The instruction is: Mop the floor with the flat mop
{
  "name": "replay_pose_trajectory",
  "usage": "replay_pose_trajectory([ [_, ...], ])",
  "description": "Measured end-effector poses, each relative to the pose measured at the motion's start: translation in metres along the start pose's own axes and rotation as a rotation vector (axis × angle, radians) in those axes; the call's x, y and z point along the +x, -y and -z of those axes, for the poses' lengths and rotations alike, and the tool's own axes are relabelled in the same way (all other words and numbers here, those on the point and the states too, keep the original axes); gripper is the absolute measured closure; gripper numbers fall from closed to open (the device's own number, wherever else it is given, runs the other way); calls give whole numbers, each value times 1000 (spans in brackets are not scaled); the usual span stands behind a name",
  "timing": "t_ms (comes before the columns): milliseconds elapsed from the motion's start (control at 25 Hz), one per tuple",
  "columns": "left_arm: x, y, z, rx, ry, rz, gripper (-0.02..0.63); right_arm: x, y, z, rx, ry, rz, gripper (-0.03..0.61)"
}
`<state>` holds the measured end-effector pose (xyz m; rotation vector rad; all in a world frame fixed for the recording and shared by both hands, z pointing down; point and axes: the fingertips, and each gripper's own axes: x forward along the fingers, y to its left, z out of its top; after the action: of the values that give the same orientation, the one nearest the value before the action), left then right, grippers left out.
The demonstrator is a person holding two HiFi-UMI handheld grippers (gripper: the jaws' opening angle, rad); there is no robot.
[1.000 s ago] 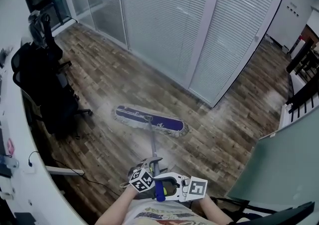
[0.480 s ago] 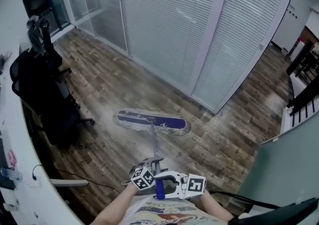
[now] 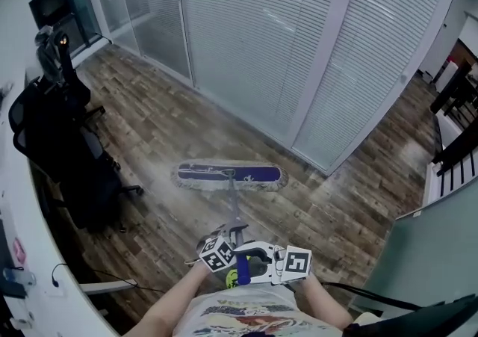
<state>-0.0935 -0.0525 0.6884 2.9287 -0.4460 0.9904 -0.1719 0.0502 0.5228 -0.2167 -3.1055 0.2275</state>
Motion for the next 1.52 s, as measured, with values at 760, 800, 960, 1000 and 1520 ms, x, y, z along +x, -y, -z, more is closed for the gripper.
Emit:
replay_pose_trajectory([
  [760, 101, -312, -55, -42, -34, -58, 408, -82, 315, -59, 34, 71, -37, 291],
  [800, 105, -326, -56, -46, -34, -63, 408, -85, 329, -61, 42, 67, -43, 291],
  [960, 119, -370, -62, -84, -26, -97, 408, -97, 371, -68, 49, 43, -69, 291],
  [1000, 121, -376, -66, -93, -21, -98, 408, -101, 377, -70, 51, 50, -65, 291],
  [1520, 100, -331, -66, -77, -23, -65, 408, -86, 334, -67, 88, 47, -20, 287],
])
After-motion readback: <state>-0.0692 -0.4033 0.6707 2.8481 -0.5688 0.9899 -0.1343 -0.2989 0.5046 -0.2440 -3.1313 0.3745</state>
